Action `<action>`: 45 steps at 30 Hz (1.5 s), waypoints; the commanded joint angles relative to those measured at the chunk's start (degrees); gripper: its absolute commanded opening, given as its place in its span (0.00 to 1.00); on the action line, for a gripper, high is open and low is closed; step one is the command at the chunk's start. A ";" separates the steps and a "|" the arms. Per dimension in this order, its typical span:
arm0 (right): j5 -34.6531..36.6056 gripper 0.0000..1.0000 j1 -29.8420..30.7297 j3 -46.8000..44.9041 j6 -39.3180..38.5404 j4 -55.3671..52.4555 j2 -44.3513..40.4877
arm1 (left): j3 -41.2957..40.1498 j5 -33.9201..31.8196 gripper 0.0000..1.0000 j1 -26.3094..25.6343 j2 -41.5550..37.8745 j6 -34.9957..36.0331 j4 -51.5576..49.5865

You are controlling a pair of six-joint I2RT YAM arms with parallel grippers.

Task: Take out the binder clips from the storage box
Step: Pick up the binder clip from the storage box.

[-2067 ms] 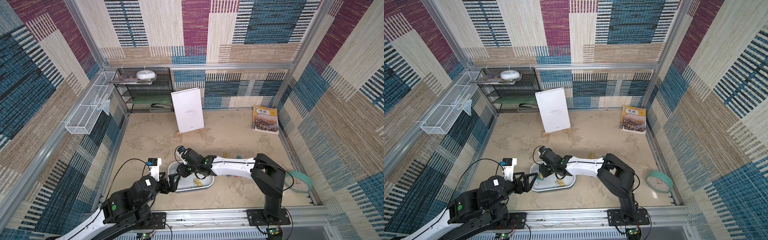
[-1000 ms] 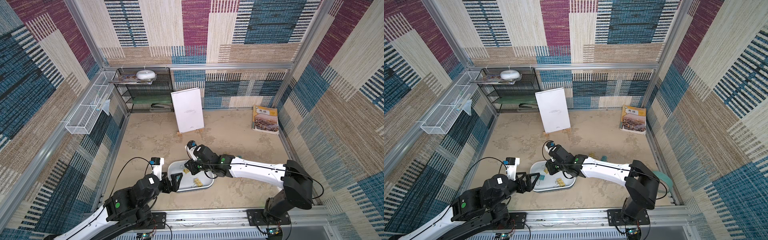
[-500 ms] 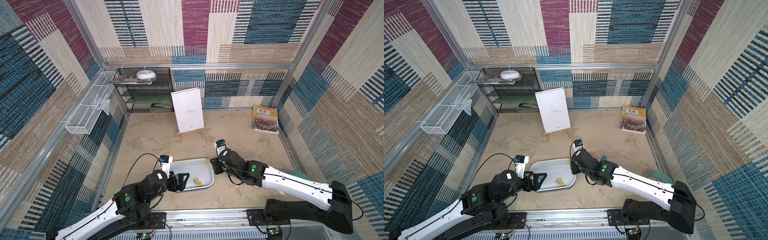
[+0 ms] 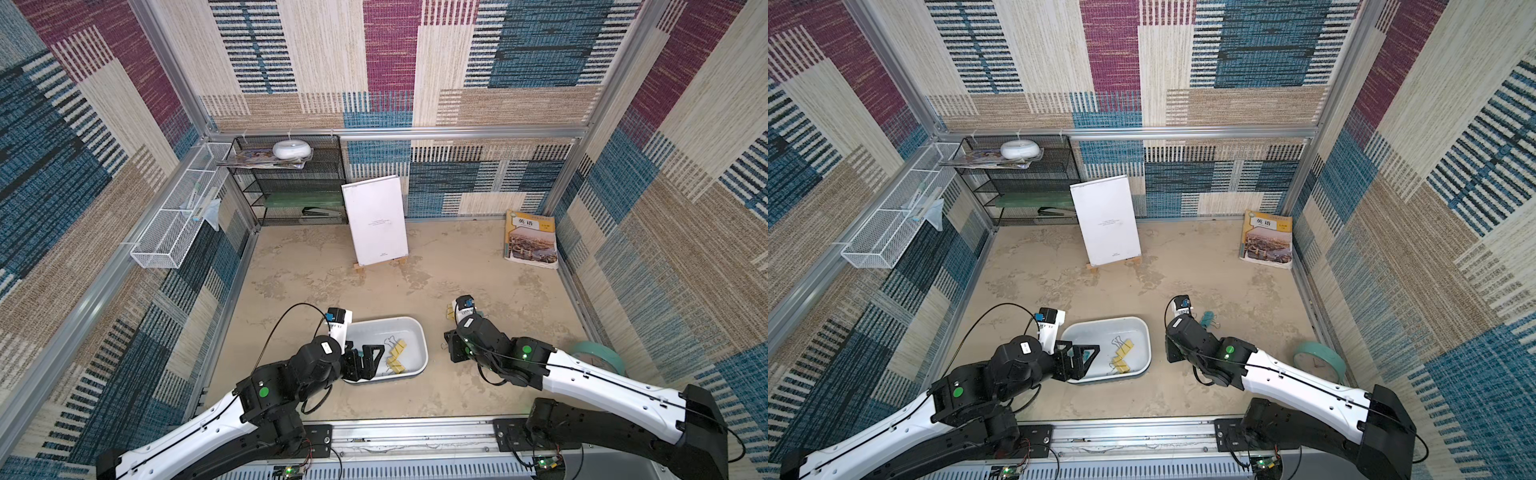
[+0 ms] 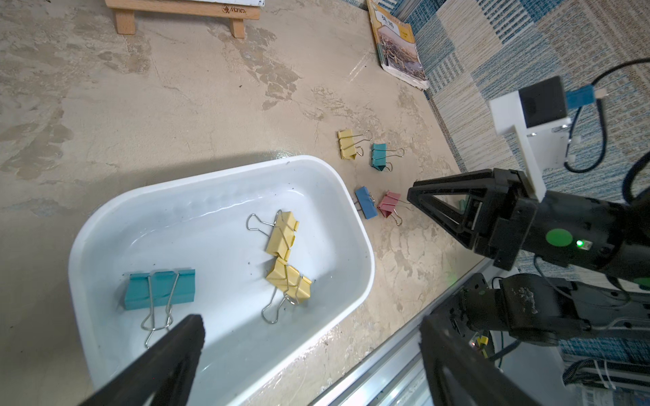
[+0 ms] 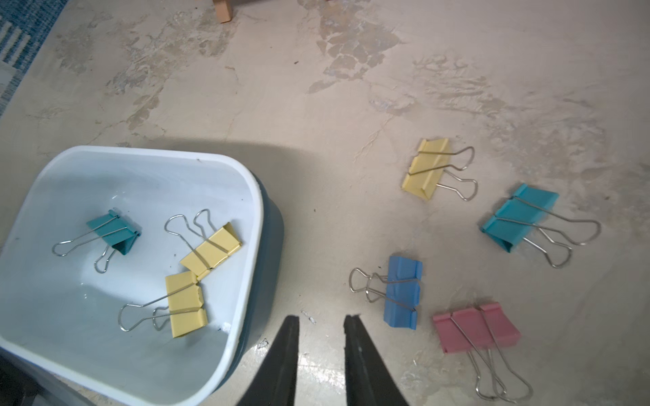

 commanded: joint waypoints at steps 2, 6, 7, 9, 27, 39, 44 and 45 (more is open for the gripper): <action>-6.15 0.29 0.07 2.72 -3.60 6.10 3.40 | 0.40 -1.47 0.99 -0.06 -0.13 0.97 0.68; -11.67 0.32 0.40 5.91 -5.57 9.61 8.96 | 0.79 -4.05 0.99 -0.07 -0.55 0.66 -1.00; -12.52 0.33 0.53 6.85 -5.79 9.88 10.68 | 0.92 -5.32 0.99 -0.06 -0.76 0.18 -1.92; -12.77 0.34 1.31 9.57 -6.49 9.23 14.76 | 1.19 -8.59 0.99 -0.06 -1.59 -1.09 -4.52; -8.20 0.42 3.96 11.15 -6.60 8.29 15.24 | 0.07 -2.09 0.52 0.27 10.73 -1.37 4.67; -0.89 0.91 3.96 3.27 -4.32 8.56 -3.20 | -0.73 16.26 0.47 12.78 31.08 -0.14 21.71; 0.54 0.93 3.93 2.81 -4.00 7.09 -5.59 | -1.94 25.18 0.44 15.78 38.14 -1.56 29.93; 0.59 0.93 3.90 2.63 -3.93 7.02 -5.89 | -1.73 25.89 0.43 16.06 39.22 -1.64 30.58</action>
